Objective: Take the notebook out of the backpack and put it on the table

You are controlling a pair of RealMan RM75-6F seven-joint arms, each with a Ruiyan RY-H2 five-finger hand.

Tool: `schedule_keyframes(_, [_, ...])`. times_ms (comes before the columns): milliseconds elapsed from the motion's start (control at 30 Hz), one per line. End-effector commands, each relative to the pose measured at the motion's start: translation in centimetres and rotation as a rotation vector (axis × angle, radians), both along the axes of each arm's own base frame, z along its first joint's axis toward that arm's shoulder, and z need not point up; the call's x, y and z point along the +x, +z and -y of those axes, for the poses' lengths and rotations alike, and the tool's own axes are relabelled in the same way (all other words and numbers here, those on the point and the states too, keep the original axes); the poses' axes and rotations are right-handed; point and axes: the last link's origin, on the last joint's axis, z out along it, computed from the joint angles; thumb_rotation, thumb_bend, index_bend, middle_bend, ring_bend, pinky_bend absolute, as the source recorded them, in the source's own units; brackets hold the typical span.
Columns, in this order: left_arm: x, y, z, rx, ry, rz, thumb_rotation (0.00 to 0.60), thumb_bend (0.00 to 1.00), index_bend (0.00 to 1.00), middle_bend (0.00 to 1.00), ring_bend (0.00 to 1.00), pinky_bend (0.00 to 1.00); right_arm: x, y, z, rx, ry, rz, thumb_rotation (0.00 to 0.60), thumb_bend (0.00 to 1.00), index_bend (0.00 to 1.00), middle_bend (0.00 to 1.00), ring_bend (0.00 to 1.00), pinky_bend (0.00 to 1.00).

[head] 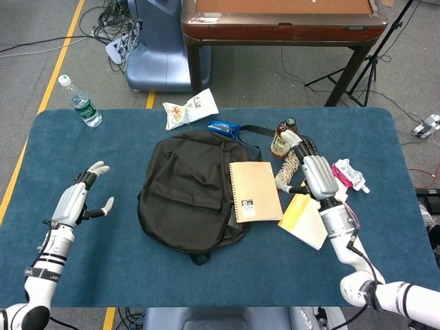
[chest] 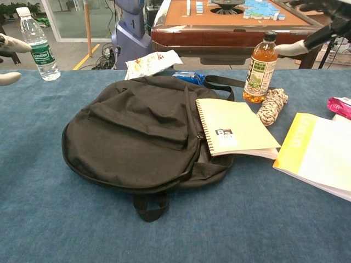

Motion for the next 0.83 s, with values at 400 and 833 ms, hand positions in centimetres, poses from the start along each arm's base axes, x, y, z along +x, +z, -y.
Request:
schedule_keyframes(400, [-5.0, 3.6, 4.5, 0.163, 0.042, -0.2, 0.6, 0.34, 0.2, 0.0, 0.0, 0.0, -7.1, 5.6, -10.1, -0.087, -0.171, -0.271, 0.6, 0.32, 0.42, 0.38, 0.27, 0.25])
schedule_keyframes(833, [-7.3, 3.8, 10.2, 0.205, 0.108, -0.271, 0.6, 0.34, 0.22, 0.0, 0.0, 0.0, -11.4, 6.6, -15.9, -0.14, -0.325, -0.288, 0.6, 0.32, 0.46, 0.39, 0.27, 0.25])
